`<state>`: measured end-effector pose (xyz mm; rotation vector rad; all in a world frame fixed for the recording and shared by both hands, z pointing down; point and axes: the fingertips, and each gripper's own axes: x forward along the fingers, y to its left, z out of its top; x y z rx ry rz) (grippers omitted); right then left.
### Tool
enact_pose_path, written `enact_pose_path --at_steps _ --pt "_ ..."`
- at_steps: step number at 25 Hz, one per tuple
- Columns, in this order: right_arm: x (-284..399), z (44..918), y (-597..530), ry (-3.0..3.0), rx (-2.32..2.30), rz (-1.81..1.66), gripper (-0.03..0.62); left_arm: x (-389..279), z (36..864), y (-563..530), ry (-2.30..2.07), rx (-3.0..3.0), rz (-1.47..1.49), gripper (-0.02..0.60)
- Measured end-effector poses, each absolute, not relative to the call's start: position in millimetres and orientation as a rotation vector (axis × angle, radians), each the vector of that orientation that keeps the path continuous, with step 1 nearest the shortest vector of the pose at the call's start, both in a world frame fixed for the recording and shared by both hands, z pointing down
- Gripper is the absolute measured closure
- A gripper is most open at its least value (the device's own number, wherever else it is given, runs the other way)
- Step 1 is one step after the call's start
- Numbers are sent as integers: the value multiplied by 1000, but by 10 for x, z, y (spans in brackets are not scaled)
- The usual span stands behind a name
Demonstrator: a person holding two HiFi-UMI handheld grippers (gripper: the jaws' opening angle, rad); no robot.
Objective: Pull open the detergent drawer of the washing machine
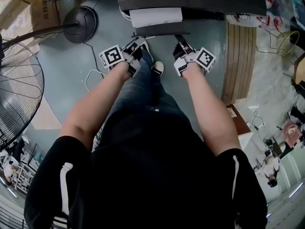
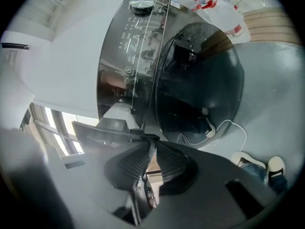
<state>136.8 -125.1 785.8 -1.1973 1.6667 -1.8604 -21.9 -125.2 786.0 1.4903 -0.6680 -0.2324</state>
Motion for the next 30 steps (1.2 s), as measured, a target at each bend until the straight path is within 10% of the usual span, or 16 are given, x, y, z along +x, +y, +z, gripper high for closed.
enact_pose_path --at_steps 30 --pt "1426 7923 -441 1659 -1179 -1943 536 -87 7808 -475 -632 1469 -273 500"
